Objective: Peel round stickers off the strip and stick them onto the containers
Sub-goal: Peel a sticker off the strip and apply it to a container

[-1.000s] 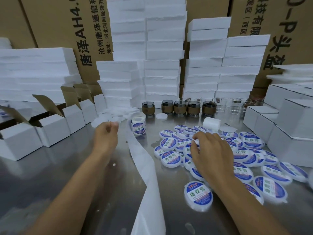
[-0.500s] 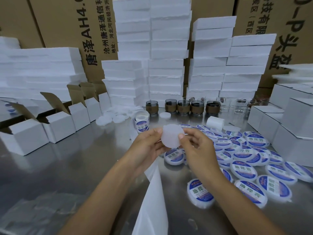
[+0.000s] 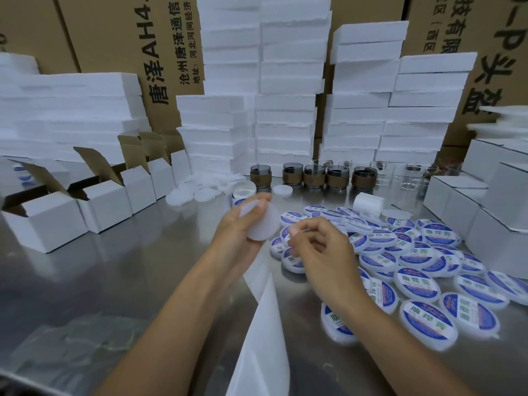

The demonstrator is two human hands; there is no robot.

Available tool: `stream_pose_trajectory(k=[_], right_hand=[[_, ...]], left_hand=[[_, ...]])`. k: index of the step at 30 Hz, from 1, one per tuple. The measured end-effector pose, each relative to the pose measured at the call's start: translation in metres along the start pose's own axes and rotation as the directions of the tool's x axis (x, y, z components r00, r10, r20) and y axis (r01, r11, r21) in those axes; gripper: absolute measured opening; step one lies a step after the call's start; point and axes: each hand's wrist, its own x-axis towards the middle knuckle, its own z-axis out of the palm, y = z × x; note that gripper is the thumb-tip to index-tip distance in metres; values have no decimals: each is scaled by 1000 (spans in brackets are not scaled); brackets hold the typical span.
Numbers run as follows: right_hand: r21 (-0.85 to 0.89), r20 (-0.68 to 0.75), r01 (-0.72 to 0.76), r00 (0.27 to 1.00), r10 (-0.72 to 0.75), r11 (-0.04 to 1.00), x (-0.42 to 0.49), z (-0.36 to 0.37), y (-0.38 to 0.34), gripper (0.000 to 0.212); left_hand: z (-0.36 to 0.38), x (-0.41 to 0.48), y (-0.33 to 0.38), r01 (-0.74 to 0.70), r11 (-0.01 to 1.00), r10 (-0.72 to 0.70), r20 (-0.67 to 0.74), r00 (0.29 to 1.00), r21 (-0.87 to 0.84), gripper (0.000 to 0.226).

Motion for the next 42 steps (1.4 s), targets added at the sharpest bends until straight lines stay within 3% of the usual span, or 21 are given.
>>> stream_pose_trajectory(k=[5, 9, 11, 13, 15, 17, 20, 22, 25, 27, 28, 31, 33, 38, 40, 42], right_hand=[[-168, 157, 175, 976, -149, 970, -4, 9, 0, 14], [-444, 327, 181, 944, -29, 877, 11, 28, 1, 13], [-643, 323, 179, 945, 52, 745, 20, 39, -2, 20], [-809, 314, 216, 945, 91, 547, 24, 50, -2, 37], [-882, 331, 264, 937, 114, 391, 23, 61, 0, 55], [-905, 335, 282, 934, 123, 318, 22, 66, 1, 59], [-904, 313, 259, 943, 114, 342, 23, 65, 1, 41], [-880, 300, 234, 949, 100, 414, 23, 60, -3, 29], [-709, 257, 44, 946, 200, 704, 26, 47, -10, 30], [-459, 246, -125, 934, 260, 879, 27, 32, -17, 33], [-338, 220, -210, 930, 295, 917, 27, 24, -21, 30], [-21, 163, -479, 864, 476, 878, 22, -1, -30, 28], [86, 189, -573, 813, 551, 815, 18, -13, -32, 27], [194, 220, -523, 847, 483, 830, 8, -20, -21, 27], [205, 206, -473, 877, 435, 857, 5, -17, -15, 29], [164, 183, -434, 896, 405, 886, 3, -14, -12, 34]], left_hand=[[-15, 4, 18, -98, 971, 80, -92, 993, -219, 15], [-23, 3, 23, -117, 945, 87, -109, 990, -305, 14], [-27, 4, 22, -109, 939, 63, -151, 987, -325, 16], [-30, 5, 20, -101, 932, 41, -177, 983, -349, 16], [-31, 6, 18, -89, 925, 24, -179, 984, -370, 17], [-32, 7, 18, -83, 919, 16, -174, 985, -386, 16], [-31, 7, 18, -82, 907, 11, -174, 985, -412, 16], [-32, 6, 20, -88, 896, 8, -183, 983, -435, 16], [-34, 5, 21, -96, 878, -1, -202, 979, -469, 15], [-33, 4, 21, -85, 885, -11, -202, 979, -458, 13], [-32, 4, 20, -74, 896, -12, -190, 982, -439, 12], [-25, 5, 15, -41, 948, -5, -143, 990, -316, 8], [-21, 6, 8, -19, 994, 3, -146, 989, -111, 9], [-7, -3, -10, 152, 941, -155, -14, 988, 302, 52], [-2, -8, -15, 170, 908, -212, 71, 975, 382, 54], [-1, -9, -17, 176, 895, -221, 64, 973, 410, 48]])
